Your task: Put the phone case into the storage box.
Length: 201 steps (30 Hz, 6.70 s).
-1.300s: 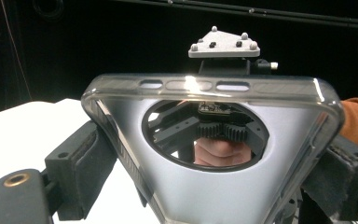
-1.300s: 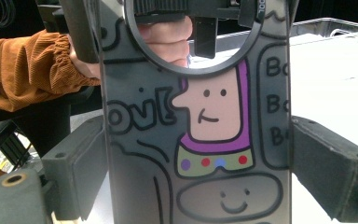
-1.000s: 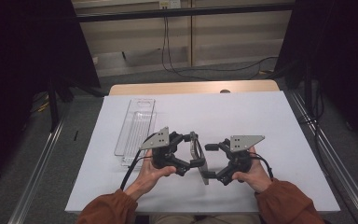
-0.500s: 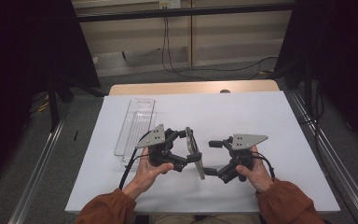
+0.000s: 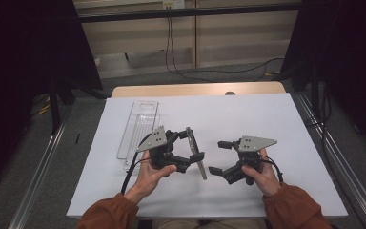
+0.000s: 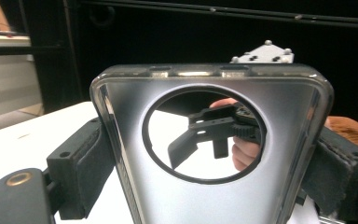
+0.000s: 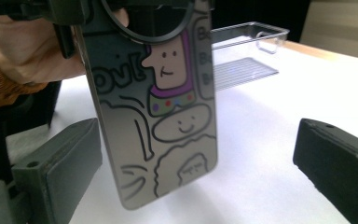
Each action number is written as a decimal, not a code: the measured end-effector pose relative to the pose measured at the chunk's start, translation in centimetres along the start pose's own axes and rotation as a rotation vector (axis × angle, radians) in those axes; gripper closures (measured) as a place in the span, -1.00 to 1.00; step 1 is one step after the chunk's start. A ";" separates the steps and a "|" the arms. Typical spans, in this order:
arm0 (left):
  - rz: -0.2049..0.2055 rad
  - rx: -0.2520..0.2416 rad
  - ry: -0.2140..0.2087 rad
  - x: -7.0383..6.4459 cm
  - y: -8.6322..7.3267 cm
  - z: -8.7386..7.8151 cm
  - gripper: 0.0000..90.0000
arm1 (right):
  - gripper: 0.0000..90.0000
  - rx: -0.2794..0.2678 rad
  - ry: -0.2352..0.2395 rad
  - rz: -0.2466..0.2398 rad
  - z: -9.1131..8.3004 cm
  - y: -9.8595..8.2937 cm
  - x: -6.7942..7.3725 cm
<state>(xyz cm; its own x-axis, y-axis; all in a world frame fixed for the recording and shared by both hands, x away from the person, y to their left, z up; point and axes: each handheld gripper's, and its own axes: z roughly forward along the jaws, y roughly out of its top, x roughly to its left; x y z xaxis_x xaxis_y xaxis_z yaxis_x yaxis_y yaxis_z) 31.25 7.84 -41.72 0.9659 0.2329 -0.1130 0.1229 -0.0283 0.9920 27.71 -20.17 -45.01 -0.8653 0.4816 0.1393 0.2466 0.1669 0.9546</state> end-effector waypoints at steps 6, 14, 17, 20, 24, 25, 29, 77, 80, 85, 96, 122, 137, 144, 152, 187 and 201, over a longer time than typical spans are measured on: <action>-0.034 -0.007 0.049 0.1 -0.1 -0.2 -0.72 | -0.99 -0.009 -0.068 0.007 -0.6 -0.2 -0.1; -0.037 0.008 0.122 0.1 0.1 -0.5 -0.72 | -0.98 -0.029 -0.157 0.016 -1.6 -0.4 0.1; -0.040 0.012 0.135 0.1 0.2 -0.6 -0.72 | -0.98 -0.029 -0.177 0.031 -2.0 -0.6 0.2; -0.040 0.014 0.149 0.1 0.2 -0.6 -0.72 | -0.98 -0.038 -0.191 0.035 -2.6 -0.7 0.2; -0.038 0.015 0.168 0.1 0.3 -0.9 -0.72 | -0.98 -0.047 -0.247 0.037 -3.6 -1.0 0.3; -0.043 0.010 0.172 0.1 0.3 -0.9 -0.72 | -0.98 -0.052 -0.257 0.040 -3.8 -1.1 0.3; -0.045 0.006 0.193 0.1 0.3 -1.2 -0.72 | -0.98 -0.059 -0.281 0.048 -4.4 -1.4 0.2; -0.069 -0.030 0.398 1.0 1.4 -4.4 -0.72 | -1.00 -0.140 -0.538 0.077 -10.3 -3.6 0.8; -0.078 -0.041 0.402 1.0 1.5 -4.5 -0.72 | -1.00 -0.138 -0.545 0.080 -10.7 -3.7 0.9; -0.076 -0.054 0.423 1.1 1.8 -5.0 -0.72 | -1.00 -0.136 -0.579 0.082 -11.4 -3.9 1.0; -0.078 -0.073 0.457 1.5 2.4 -5.7 -0.72 | -1.00 -0.139 -0.654 0.104 -12.6 -4.4 1.1; -0.043 -0.106 0.548 2.5 4.5 -7.9 -0.72 | -1.00 -0.134 -0.661 0.100 -13.2 -4.7 1.3; -0.042 -0.111 0.611 3.3 5.4 -8.9 -0.72 | -1.00 -0.135 -0.655 0.101 -13.3 -4.6 1.2; -0.030 -0.119 0.656 3.8 6.0 -9.6 -0.72 | -1.00 -0.135 -0.654 0.100 -13.2 -4.7 1.2; -0.013 -0.134 0.714 4.4 6.5 -10.1 -0.72 | -1.00 -0.138 -0.663 0.095 -13.2 -4.6 1.3; 0.006 -0.069 0.840 8.8 5.5 -9.7 -0.72 | -1.00 -0.134 -0.655 0.092 -13.0 -4.7 1.3; 0.003 -0.056 0.881 10.2 4.8 -9.0 -0.72 | -1.00 -0.127 -0.660 0.095 -13.0 -4.8 1.2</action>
<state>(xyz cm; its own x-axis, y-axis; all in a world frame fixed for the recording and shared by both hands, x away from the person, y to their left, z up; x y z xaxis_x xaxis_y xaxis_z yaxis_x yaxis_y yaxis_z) 39.67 18.88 -37.61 0.4362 0.8985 -0.0489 0.0870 0.0119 0.9961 19.80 -31.56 -45.98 -0.3848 0.9201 0.0727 0.2200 0.0149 0.9754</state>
